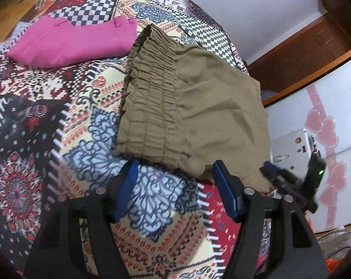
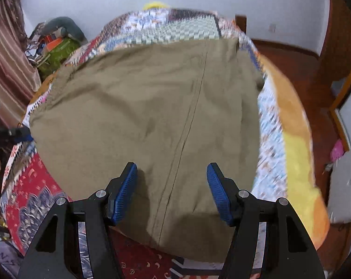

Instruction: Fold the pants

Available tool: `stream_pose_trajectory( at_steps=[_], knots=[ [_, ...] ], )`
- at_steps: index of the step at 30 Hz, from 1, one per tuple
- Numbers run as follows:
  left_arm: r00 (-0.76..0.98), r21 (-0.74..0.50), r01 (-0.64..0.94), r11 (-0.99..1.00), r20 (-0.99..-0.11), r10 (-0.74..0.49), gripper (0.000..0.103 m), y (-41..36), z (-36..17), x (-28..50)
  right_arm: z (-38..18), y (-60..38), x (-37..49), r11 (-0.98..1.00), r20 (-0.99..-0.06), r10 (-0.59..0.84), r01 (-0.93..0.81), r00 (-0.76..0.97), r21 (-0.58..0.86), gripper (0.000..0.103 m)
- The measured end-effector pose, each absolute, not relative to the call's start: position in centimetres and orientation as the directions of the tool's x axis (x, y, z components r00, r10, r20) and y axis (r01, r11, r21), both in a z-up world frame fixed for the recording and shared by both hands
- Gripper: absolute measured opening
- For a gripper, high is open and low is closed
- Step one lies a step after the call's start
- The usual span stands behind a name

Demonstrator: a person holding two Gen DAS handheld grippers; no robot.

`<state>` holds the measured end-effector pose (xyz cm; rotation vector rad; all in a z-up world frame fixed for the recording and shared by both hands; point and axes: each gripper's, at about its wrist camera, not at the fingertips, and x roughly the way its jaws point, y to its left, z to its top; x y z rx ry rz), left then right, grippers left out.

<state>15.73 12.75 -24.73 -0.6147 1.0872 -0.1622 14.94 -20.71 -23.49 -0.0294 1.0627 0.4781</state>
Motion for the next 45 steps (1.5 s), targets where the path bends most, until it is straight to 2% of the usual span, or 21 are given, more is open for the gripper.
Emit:
stream_pose_trajectory(
  at_steps=[9, 15, 27, 29, 33, 35, 38, 40, 45],
  knots=[
    [0.479, -0.563, -0.185, 0.806, -0.768, -0.426, 0.065, 12.9, -25.7, 18.2, -23.8, -20.7, 14.9, 0.888, -0.844, 0.374, -0.411, 0.385, 0.206, 0.058],
    [0.489, -0.632, -0.250, 0.734, -0.737, -0.467, 0.065, 13.8, -26.5, 19.1, -23.9, -20.6, 15.3, 0.882, -0.842, 0.384, -0.419, 0.378, 0.215, 0.059],
    [0.483, -0.710, -0.266, 0.653, -0.684, -0.547, 0.065, 13.6, -27.4, 19.9, -24.0, -20.9, 15.2, 0.876, -0.840, 0.392, -0.430, 0.375, 0.217, 0.058],
    [0.485, -0.707, -0.275, 0.652, -0.687, -0.541, 0.065, 13.6, -27.5, 20.8, -24.0, -20.9, 15.2, 0.876, -0.839, 0.393, -0.430, 0.375, 0.218, 0.058],
    [0.481, -0.629, -0.259, 0.733, -0.742, -0.466, 0.065, 12.5, -27.2, 22.3, -24.0, -21.2, 15.0, 0.875, -0.838, 0.398, -0.429, 0.375, 0.224, 0.058],
    [0.486, -0.585, -0.254, 0.771, -0.766, -0.421, 0.062, 12.0, -26.9, 22.7, -24.0, -21.3, 15.0, 0.874, -0.837, 0.400, -0.430, 0.373, 0.226, 0.058],
    [0.492, -0.508, -0.243, 0.826, -0.799, -0.346, 0.050, 11.4, -26.7, 23.0, -24.0, -21.3, 15.0, 0.874, -0.837, 0.399, -0.431, 0.373, 0.225, 0.058],
    [0.504, -0.478, -0.227, 0.849, -0.803, -0.318, 0.043, 11.1, -26.5, 23.0, -24.0, -21.3, 14.9, 0.874, -0.837, 0.399, -0.431, 0.373, 0.225, 0.058],
    [0.547, -0.403, -0.175, 0.898, -0.798, -0.252, 0.033, 10.2, -25.2, 22.7, -24.0, -21.3, 14.9, 0.875, -0.837, 0.399, -0.429, 0.373, 0.226, 0.058]
  ],
)
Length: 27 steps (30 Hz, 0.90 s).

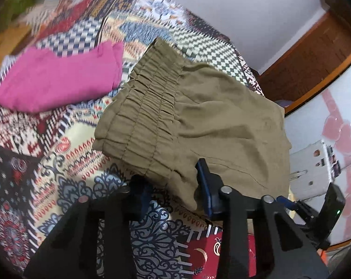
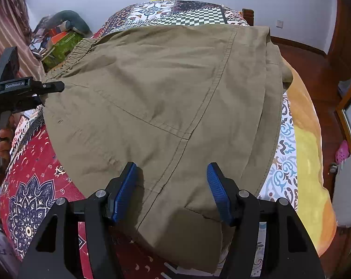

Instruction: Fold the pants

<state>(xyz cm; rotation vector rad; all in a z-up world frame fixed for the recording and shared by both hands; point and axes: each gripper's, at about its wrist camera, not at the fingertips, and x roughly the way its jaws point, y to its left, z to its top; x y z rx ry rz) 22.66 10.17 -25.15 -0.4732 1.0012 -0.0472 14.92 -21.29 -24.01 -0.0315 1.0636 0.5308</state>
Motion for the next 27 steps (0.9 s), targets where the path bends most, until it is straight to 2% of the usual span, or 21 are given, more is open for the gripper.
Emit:
stream_pose_trajectory(
  at_steps=[6, 13, 21, 27],
  knots=[
    [0.577, -0.344, -0.131, 0.930, -0.789, -0.210, 0.025, 9.7, -23.6, 22.0, -23.8, -21.1, 15.0, 0.877, -0.840, 0.393, -0.427, 0.374, 0.221, 0.058],
    [0.612, -0.279, -0.144, 0.949, -0.779, -0.136, 0.024, 10.3, -21.4, 18.7, -23.4, -20.3, 15.2, 0.866, -0.837, 0.407, -0.448, 0.366, 0.225, 0.058],
    [0.614, -0.212, -0.249, 0.945, -0.789, -0.015, 0.024, 12.3, -20.6, 12.3, -22.4, -17.3, 15.0, 0.826, -0.820, 0.452, -0.512, 0.352, 0.236, 0.058],
    [0.638, -0.155, -0.246, 0.957, -0.769, 0.040, 0.024, 12.2, -19.8, 11.1, -20.2, -14.3, 15.2, 0.791, -0.789, 0.495, -0.564, 0.364, 0.236, 0.058]
  ],
)
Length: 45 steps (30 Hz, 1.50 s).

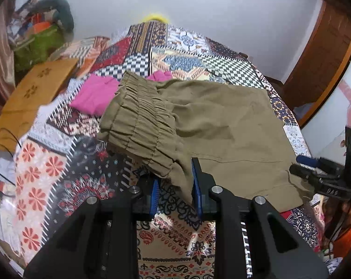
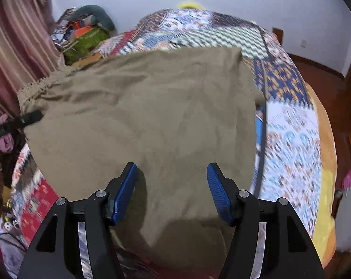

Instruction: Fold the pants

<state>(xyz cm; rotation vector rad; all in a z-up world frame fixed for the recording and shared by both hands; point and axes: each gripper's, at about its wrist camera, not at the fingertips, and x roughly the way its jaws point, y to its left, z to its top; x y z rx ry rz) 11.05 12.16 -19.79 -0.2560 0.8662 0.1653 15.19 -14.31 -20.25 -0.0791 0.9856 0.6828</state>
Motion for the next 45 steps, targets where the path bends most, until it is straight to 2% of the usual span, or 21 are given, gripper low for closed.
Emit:
stream_pose_trajectory(
  at_steps=[5, 12, 21, 32, 38, 45],
  knots=[
    [0.677, -0.080, -0.198, 0.977, -0.732, 0.077, 0.024, 10.7, -18.4, 11.3, -19.4, -11.2, 15.2, 0.755, -0.770, 0.531, -0.611, 0.355, 0.239, 0.059],
    [0.721, -0.055, -0.120, 0.991, -0.692, 0.049, 0.024, 8.9, -16.6, 12.1, -21.4, -7.8, 14.1, 0.699, -0.826, 0.494, -0.689, 0.271, 0.192, 0.059],
    [0.763, 0.009, 0.012, 1.000, -0.646, -0.004, 0.024, 4.2, -14.6, 13.4, -21.8, -8.4, 14.2, 0.690, -0.820, 0.518, -0.685, 0.242, 0.234, 0.061],
    [0.745, 0.089, 0.131, 0.987, -0.666, -0.039, 0.020, -0.5, -14.1, 14.4, -20.2, -13.2, 13.7, 0.731, -0.770, 0.565, -0.612, 0.296, 0.301, 0.061],
    [0.728, 0.060, 0.158, 0.986, -0.682, -0.075, 0.018, -1.6, -14.1, 15.1, -20.7, -18.1, 13.7, 0.813, -0.789, 0.492, -0.517, 0.368, 0.266, 0.061],
    [0.693, 0.017, 0.215, 0.976, -0.707, -0.141, 0.014, -3.5, -14.6, 15.8, -24.0, -19.8, 14.0, 0.836, -0.824, 0.472, -0.455, 0.313, 0.306, 0.061]
  ],
)
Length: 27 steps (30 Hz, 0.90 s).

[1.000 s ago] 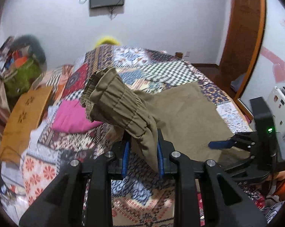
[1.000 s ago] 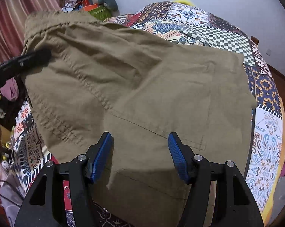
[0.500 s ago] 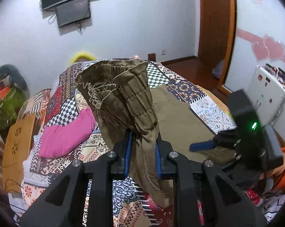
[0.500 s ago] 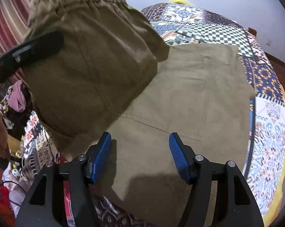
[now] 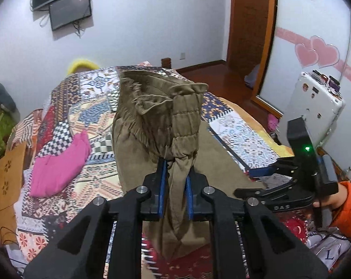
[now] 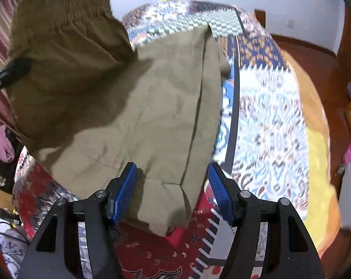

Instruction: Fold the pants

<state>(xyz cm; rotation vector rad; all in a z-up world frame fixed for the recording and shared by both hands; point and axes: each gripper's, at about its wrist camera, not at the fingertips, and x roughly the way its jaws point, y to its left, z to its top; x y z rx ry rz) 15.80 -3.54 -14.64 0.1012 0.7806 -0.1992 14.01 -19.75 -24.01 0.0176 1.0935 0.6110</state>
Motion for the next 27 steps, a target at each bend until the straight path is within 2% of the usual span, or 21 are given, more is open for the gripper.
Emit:
stream_pose_trajectory(
  at_steps=[21, 27],
  knots=[
    [0.569, -0.065, 0.336, 0.939, -0.781, -0.258, 0.012, -8.8, -17.5, 18.4, -23.8, -21.6, 13.1, 0.851, -0.812, 0.474, -0.413, 0.341, 0.323, 0.061],
    [0.507, -0.096, 0.348, 0.933, -0.817, -0.273, 0.012, -10.0, -19.1, 19.3, -24.2, -21.9, 13.1, 0.843, -0.802, 0.500, -0.395, 0.327, 0.365, 0.061]
  ],
)
